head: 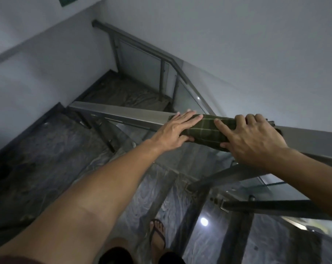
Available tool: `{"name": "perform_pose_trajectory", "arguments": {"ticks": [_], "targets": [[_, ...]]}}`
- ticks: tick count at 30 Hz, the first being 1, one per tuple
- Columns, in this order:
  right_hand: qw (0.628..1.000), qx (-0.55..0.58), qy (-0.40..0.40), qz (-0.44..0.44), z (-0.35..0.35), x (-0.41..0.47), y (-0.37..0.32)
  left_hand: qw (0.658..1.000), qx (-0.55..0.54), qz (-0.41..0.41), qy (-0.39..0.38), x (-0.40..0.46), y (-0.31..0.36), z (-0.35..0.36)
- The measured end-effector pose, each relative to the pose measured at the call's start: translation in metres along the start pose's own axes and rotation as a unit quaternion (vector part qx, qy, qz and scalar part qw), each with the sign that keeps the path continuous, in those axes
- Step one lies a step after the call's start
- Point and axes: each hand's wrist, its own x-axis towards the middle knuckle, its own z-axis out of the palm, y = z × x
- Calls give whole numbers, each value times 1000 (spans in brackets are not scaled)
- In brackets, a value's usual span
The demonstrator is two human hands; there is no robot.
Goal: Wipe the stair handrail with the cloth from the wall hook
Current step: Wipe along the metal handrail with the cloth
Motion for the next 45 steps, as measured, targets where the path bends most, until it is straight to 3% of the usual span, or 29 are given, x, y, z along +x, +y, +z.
{"name": "perform_pose_trajectory", "arguments": {"ticks": [7, 9, 12, 14, 22, 40, 45], "targets": [[1000, 1, -17, 15, 2, 75, -59, 992, 86, -5, -92, -12, -88, -25], [1000, -1, -17, 23, 2, 94, -74, 988, 145, -5, -56, -18, -103, -25], [999, 3, -16, 30, 3, 121, -98, 995, 59, -2, 75, -45, -134, -7], [999, -4, -12, 32, 5, 140, -116, 994, 6, 37, 104, -65, -170, 1], [999, -10, -21, 33, 10, 234, -185, 996, -47, 31, 67, -84, -292, -22], [1000, 9, -10, 25, 15, 478, -374, 997, -36, -26, 58, -161, -578, -66], [1000, 11, -14, 25, 14, 527, -412, 998, -30, -4, 62, -176, -639, -72]]}}
